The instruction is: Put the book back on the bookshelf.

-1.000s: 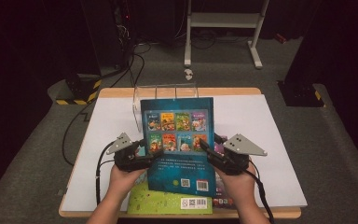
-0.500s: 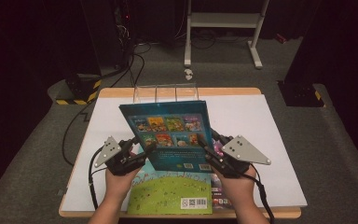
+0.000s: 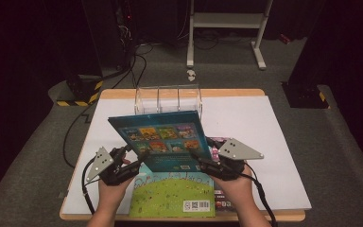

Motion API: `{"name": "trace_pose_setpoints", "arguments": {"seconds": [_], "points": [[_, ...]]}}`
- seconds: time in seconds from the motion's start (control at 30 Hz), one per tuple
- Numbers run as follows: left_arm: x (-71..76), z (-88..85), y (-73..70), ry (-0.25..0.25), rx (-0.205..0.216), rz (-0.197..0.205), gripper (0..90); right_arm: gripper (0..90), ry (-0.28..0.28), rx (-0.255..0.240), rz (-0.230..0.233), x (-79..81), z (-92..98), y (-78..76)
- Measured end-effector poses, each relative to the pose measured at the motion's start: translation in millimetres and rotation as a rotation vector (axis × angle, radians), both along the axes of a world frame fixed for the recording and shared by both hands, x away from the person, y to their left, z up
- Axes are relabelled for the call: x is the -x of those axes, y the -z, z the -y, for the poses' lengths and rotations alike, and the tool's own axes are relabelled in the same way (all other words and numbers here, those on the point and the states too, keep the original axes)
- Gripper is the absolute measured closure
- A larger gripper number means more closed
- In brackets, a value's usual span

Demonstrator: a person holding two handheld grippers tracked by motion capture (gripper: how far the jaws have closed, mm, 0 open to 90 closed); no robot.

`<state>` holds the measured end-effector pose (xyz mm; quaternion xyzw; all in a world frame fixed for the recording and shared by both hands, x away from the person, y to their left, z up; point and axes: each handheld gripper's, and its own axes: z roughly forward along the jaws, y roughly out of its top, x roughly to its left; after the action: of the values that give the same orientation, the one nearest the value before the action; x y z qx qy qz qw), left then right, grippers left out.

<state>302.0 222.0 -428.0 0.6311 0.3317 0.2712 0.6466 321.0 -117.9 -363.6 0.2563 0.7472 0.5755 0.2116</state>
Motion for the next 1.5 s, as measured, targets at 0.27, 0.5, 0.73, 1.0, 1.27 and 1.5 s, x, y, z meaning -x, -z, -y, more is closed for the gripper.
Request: {"name": "trace_pose_setpoints", "arguments": {"seconds": [0.27,0.5,0.73,1.0,1.27,1.5], "points": [[-4.0,-16.0,3.4,-0.046,0.001,-0.07,36.7,75.0,-0.178,0.095,0.007,0.0,-15.7,3.6],[4.3,-26.4,-7.1,-0.064,0.017,-0.072,26.0,82.7,-0.105,0.086,0.043,13.5,-31.4,10.6],[26.7,9.1,-42.0,0.052,0.003,-0.022,13.4,82.7,-0.011,0.144,0.11,18.9,-56.9,12.0],[29.3,45.7,-61.6,0.155,0.019,-0.064,2.2,81.6,0.002,0.132,0.113,27.1,-65.3,18.8],[34.3,58.2,-62.5,0.103,0.013,-0.041,0.2,79.0,-0.018,0.112,0.1,30.8,-68.0,21.8],[39.2,53.4,-63.4,0.062,0.018,-0.058,0.2,67.5,-0.102,0.101,0.05,39.4,-67.4,25.1]]}}
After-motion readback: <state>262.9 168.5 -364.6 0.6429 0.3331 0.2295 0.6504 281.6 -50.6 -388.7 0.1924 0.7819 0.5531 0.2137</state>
